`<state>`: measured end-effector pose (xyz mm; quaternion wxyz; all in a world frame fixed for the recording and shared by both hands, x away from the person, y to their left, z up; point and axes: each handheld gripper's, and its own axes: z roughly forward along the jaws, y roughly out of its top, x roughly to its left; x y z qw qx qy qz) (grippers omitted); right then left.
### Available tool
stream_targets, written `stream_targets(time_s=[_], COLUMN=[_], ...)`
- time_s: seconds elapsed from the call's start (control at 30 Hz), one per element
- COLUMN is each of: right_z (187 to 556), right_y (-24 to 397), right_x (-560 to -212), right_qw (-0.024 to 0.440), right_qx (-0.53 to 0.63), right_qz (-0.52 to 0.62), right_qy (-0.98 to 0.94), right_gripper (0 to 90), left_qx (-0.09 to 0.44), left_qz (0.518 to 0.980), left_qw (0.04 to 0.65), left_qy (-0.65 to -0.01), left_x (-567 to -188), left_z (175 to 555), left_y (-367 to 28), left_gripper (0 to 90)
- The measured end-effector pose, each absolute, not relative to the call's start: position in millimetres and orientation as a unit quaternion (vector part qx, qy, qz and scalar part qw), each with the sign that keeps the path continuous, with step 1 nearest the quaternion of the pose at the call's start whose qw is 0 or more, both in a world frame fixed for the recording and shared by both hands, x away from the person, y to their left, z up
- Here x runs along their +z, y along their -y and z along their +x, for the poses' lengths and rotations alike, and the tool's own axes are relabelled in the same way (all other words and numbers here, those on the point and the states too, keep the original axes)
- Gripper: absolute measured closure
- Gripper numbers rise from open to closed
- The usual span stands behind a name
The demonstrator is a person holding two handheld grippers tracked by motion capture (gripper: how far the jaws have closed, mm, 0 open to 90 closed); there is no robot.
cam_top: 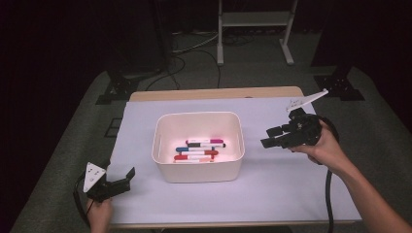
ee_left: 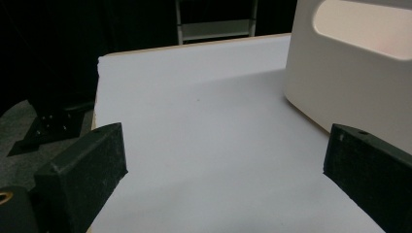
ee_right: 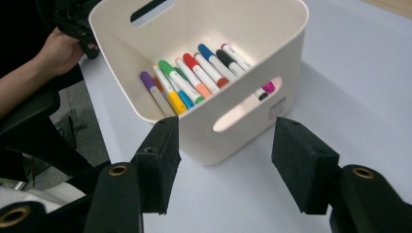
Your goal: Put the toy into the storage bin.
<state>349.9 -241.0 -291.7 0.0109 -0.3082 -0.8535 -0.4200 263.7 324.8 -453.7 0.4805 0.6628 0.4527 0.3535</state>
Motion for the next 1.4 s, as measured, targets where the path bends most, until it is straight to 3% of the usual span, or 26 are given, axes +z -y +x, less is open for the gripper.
stream_targets(time_s=[1.4], right_z=[323], right_y=[319], right_x=[-387], right_qw=[0.003], right_qx=[-0.415], right_qz=[-0.421], right_qy=[0.807], right_gripper=[37.4], left_qx=[0.356], left_qz=[0.666], left_qw=[0.477], left_qy=[-0.449], left_x=[-454], left_z=[263], left_y=[-324], left_gripper=[0.5])
